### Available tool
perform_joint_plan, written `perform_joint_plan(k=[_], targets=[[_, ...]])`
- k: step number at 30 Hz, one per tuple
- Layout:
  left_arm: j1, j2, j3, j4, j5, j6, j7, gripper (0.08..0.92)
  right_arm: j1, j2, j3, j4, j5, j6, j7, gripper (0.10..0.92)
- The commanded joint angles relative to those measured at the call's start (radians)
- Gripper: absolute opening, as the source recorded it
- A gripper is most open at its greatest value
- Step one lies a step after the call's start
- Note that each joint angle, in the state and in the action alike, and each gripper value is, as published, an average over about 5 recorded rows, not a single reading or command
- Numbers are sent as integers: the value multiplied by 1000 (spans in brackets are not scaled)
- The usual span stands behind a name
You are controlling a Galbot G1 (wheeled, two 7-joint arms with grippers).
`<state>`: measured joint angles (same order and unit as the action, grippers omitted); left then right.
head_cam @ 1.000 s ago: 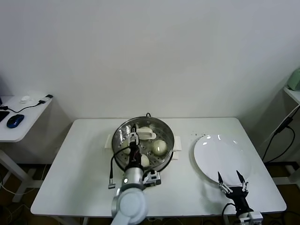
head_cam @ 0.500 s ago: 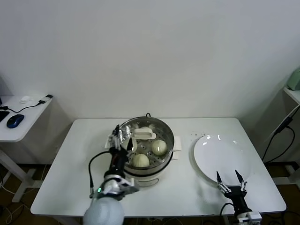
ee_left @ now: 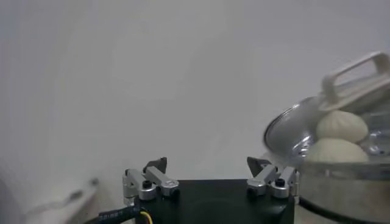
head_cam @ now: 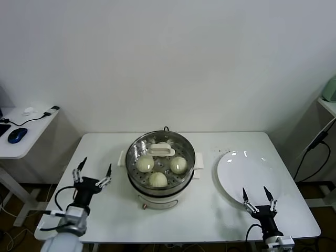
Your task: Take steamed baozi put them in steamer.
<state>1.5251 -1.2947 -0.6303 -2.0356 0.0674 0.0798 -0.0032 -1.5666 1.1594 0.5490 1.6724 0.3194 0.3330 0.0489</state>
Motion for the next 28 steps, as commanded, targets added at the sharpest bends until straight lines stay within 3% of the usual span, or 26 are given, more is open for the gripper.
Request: perform_joint_plan(k=[1, 14, 28], targets=[[86, 61, -186, 17, -431, -118, -22, 823, 5, -4, -1, -8, 16, 6, 5, 823], [29, 22, -12, 363, -374, -313, 3, 823, 10, -9, -11, -20, 34, 0, -3, 823], [17, 8, 36, 344, -349, -303, 15, 823, 18, -2, -16, -26, 36, -2, -4, 823]])
